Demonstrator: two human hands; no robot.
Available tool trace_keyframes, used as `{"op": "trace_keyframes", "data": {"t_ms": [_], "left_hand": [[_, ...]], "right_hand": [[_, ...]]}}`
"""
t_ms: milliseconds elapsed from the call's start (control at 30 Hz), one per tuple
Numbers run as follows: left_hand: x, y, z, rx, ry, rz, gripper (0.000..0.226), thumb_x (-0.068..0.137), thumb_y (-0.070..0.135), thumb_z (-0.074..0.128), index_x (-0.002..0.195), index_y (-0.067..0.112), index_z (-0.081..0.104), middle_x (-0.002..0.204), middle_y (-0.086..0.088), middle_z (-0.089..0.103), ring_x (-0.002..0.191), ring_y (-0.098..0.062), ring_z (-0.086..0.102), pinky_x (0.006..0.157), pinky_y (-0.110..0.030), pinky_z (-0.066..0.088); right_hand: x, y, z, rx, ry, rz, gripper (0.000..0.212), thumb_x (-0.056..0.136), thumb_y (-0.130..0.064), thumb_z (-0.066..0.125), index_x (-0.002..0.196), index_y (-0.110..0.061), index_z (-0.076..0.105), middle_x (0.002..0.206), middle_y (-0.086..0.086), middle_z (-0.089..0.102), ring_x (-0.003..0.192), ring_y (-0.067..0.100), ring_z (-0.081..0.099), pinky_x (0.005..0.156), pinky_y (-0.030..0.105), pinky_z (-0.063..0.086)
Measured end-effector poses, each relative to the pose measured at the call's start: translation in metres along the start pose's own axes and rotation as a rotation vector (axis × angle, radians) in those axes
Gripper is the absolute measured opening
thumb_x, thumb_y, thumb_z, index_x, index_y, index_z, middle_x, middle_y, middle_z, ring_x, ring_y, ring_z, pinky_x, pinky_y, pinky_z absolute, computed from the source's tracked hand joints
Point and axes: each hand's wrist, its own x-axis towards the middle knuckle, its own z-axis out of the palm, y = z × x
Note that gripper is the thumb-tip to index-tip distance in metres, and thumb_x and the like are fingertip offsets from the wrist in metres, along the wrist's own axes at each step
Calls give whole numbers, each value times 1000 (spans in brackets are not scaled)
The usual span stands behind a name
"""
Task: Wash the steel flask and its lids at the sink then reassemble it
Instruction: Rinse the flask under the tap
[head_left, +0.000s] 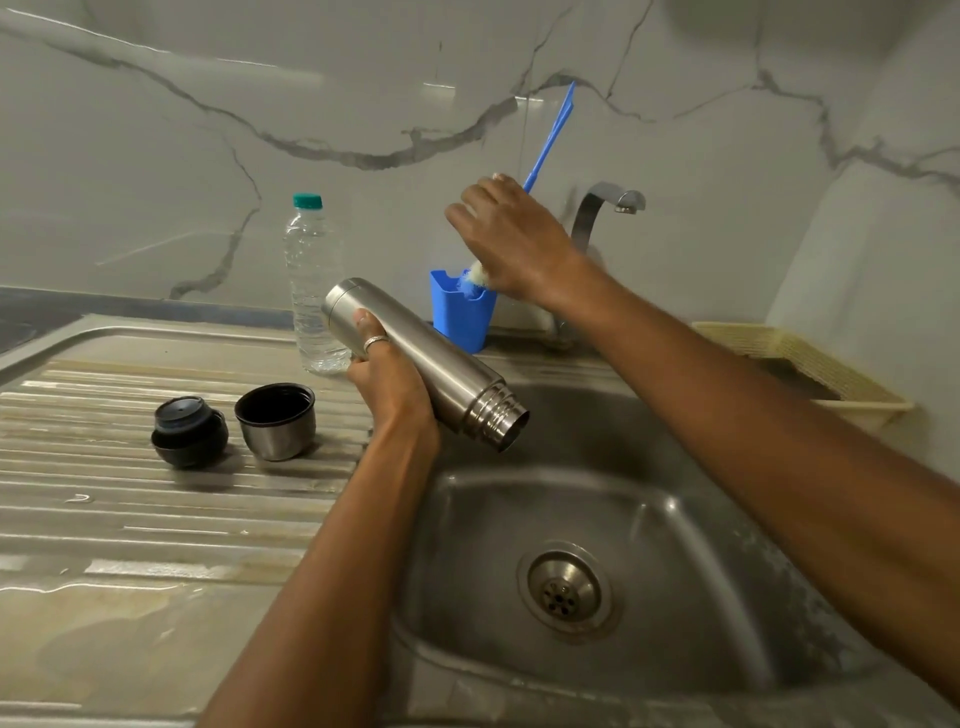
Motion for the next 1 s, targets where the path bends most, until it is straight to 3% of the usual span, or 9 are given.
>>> {"op": "trace_keyframes", "data": {"t_ms": [67,100,233,300,400,500,867,933,1000], "left_hand": [[-3,-2,2,-14,-5,7,64,92,68,50,126,14,53,112,-12,74,92,-25,75,83,-46,63],[-5,-3,2,-12,-11,8,66,90,70,51,126,14,53,113,-11,74,94,-25,75,85,-47,62],[-14,-7,7,44,-27,-1,55,98,63,48,123,14,47,112,-10,70,91,-22,73,82,-42,62],[-16,-9,9,70,-44,1,49,100,61,46,121,17,44,110,-8,69,87,-20,72,77,-38,62],[-17,-11,8,88,-64,24,49,102,59,44,123,15,44,110,-9,70,82,-18,72,65,-31,59],[-18,-11,9,94,-76,26,49,102,59,44,124,16,42,113,-11,69,87,-21,72,69,-34,60],[-16,-13,9,107,-83,17,44,102,58,44,121,19,40,101,-4,64,80,-15,69,68,-33,59],[-17,-13,10,113,-78,19,45,102,59,44,122,18,41,101,-4,65,80,-15,69,67,-32,59],[-18,-12,11,112,-70,28,46,102,59,44,121,18,41,101,-4,65,80,-15,69,67,-32,59]], "right_hand": [[-37,-12,6,118,163,61,19,73,-3,68,90,-9,61,88,15,65,83,35,61,67,37,42],[-58,-15,12,207,189,146,13,77,-4,66,88,-9,62,83,14,66,78,36,63,61,34,38],[-116,-7,40,443,-32,699,20,98,-15,55,114,-7,62,101,11,70,92,33,67,73,41,55],[-122,3,50,530,-71,812,25,100,-20,57,120,-5,59,114,14,67,105,35,64,80,40,51],[-110,13,59,730,-160,847,34,99,-23,59,125,-3,53,126,17,62,115,35,60,90,39,48],[-96,16,65,851,-227,944,37,99,-25,57,129,-4,51,128,17,62,118,37,59,97,43,50],[-95,13,63,811,-443,779,59,106,-29,46,159,-19,24,154,18,40,137,38,45,112,46,41],[-97,15,57,785,-373,816,42,108,-23,44,148,-13,43,149,19,46,127,34,55,106,41,48],[-102,12,52,733,-193,936,22,106,-15,48,122,-7,60,122,15,64,97,24,64,87,32,58]]}}
